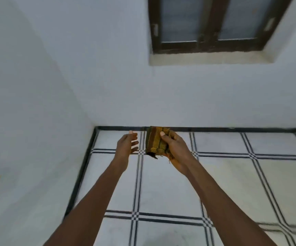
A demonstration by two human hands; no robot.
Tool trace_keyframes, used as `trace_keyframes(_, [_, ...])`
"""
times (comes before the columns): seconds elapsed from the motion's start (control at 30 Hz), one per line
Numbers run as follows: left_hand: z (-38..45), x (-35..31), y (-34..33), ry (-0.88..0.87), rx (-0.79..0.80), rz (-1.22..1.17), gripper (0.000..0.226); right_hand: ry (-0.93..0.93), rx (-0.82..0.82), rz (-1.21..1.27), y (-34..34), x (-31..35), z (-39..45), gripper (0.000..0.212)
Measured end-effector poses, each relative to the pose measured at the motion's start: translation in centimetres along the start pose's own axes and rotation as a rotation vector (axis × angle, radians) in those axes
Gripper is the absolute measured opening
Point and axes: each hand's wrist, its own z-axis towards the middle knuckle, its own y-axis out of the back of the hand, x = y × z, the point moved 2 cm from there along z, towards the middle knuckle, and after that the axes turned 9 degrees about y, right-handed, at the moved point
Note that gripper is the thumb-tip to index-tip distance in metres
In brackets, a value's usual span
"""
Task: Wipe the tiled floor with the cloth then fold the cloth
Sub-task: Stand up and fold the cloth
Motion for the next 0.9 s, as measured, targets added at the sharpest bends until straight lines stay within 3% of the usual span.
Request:
trace_keyframes(0.17, [-3.1, 1.2, 19.4, 0.017, -0.205, -0.221, 0.038, -0.075, 0.255, -0.127, -18.0, -7.2, 0.1, 0.026])
trace_keyframes(0.4, [-9.4, 4.8, 41.6, 0.0, -0.459, -0.411, 0.038, -0.138, 0.557, -0.276, -38.6, -17.4, -3.7, 0.023])
trace_keyframes(0.67, [-16.6, 9.0, 58.6, -0.03, -0.675, -0.571, 0.037, -0.102, 0.883, -0.48, -56.6, -27.0, -10.7, 0.02])
trace_keyframes(0.9, [-18.5, 8.9, 67.5, -0.125, -0.78, -0.782, 0.033, -0.021, 1.108, -0.601, -69.0, -29.8, -11.9, 0.02])
